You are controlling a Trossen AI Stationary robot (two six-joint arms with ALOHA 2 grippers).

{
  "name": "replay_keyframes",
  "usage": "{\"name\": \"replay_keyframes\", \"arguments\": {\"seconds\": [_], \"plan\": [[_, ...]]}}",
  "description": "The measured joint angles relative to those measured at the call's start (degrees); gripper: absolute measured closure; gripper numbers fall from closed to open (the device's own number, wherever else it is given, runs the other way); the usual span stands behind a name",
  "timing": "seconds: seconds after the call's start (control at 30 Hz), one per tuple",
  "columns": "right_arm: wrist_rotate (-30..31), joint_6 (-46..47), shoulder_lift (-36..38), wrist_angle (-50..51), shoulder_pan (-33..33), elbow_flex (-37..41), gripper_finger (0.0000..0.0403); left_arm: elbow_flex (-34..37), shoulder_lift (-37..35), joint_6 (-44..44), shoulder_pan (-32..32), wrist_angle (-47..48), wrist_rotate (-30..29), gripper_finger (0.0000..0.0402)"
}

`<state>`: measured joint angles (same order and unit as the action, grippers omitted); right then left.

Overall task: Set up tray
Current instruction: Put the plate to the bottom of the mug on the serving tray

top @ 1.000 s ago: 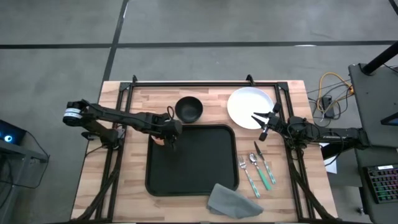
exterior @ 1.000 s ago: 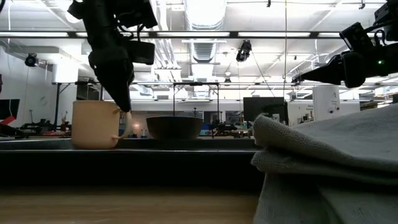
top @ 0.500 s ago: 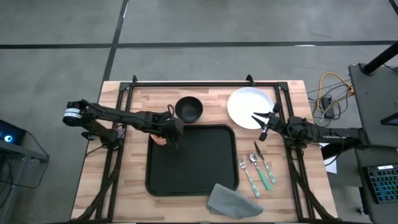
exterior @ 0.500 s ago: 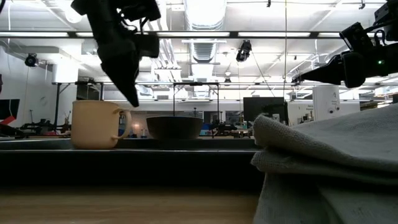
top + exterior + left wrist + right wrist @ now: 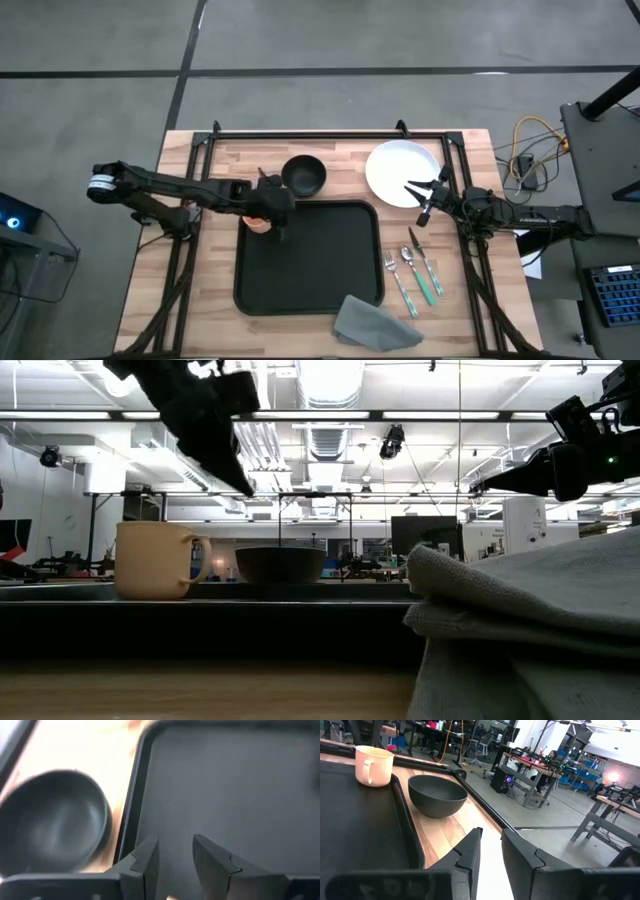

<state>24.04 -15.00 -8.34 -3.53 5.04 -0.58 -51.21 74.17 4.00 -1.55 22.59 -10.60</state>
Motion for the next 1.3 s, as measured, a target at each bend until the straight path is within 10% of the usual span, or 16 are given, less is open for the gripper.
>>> {"name": "replay_keyframes", "arguments": {"seconds": [0.67, 1.3], "plan": [[0.00, 0.00, 0.00, 0.00, -0.02, 0.02, 0.0335, 36.89, -29.64, -3.22, -2.31, -38.45, 0.02, 0.0303], [0.00, 0.00, 0.00, 0.00, -0.02, 0.02, 0.0335, 47.25, -45.40, -4.54, -2.31, -40.64, 0.01, 0.0303]]}}
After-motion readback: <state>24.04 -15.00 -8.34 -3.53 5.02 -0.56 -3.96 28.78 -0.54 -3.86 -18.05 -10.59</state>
